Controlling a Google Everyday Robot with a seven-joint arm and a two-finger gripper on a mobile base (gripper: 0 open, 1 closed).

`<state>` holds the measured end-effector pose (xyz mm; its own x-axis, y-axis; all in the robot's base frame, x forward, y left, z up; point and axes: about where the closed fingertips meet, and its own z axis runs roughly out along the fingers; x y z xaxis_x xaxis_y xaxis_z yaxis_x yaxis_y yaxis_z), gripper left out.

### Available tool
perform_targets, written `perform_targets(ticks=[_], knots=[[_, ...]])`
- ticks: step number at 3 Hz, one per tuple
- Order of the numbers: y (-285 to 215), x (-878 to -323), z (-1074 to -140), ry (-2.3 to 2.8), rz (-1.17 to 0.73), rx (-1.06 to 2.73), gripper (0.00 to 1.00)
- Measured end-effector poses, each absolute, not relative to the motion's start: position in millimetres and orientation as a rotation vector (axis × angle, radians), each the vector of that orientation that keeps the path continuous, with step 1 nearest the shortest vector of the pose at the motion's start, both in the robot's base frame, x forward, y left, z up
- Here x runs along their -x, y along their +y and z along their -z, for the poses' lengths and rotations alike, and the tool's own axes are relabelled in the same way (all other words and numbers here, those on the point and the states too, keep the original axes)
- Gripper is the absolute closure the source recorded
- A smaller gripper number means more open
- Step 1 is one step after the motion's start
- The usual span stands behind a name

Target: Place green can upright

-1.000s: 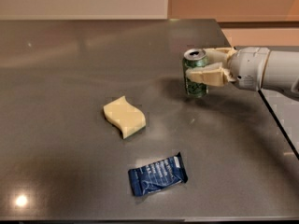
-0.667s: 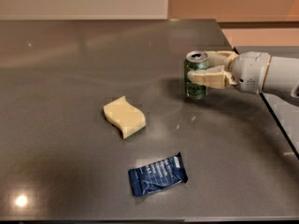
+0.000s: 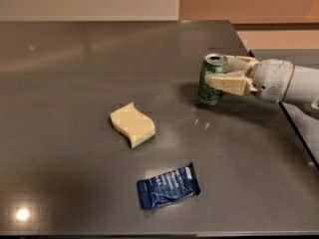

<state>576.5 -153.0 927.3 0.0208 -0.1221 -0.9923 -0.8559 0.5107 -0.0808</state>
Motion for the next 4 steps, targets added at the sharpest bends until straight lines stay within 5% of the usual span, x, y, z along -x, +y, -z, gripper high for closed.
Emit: perform_targets(ticks=[1,4], knots=[[-157.9,-579.2,-922.3,1.458,-0.750,0.864,1.00],[-159.4,-584.2,-908.5,1.491,-0.797,0.841,0.38]])
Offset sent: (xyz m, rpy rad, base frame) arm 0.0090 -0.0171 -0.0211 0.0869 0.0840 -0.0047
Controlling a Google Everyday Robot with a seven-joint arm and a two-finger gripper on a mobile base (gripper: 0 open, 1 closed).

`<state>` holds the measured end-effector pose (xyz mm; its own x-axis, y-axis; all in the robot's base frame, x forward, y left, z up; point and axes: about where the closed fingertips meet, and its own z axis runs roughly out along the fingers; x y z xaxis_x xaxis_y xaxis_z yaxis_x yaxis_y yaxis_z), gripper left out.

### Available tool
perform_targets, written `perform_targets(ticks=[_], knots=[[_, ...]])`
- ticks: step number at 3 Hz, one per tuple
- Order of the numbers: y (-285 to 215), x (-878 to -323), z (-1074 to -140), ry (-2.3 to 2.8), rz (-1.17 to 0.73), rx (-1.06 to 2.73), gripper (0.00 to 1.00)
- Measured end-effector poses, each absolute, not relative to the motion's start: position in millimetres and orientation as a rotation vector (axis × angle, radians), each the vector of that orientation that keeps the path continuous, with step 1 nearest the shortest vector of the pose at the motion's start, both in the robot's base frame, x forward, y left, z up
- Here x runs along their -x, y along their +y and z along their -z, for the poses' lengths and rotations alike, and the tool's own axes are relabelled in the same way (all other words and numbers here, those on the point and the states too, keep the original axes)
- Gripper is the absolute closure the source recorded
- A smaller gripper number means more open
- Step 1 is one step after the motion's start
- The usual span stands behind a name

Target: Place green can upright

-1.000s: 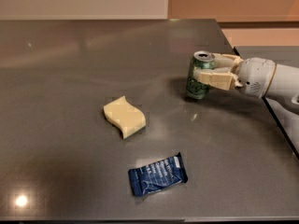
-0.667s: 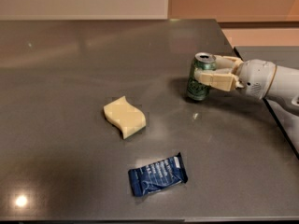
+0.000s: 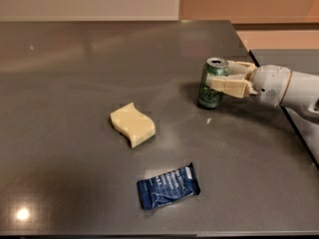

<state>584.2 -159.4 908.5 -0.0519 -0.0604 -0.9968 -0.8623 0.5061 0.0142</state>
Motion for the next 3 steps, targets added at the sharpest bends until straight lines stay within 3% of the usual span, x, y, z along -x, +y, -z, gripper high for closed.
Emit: perform_targets(ticks=[1,2,3], knots=[[-156.6,-584.2,-908.9,1.489,-0.800,0.845,0.14],[-153.8,-584.3,-909.2,1.487,-0.803,0.849,0.00],[-153.7,-584.3,-909.3,1.487,-0.803,0.849,0.00]])
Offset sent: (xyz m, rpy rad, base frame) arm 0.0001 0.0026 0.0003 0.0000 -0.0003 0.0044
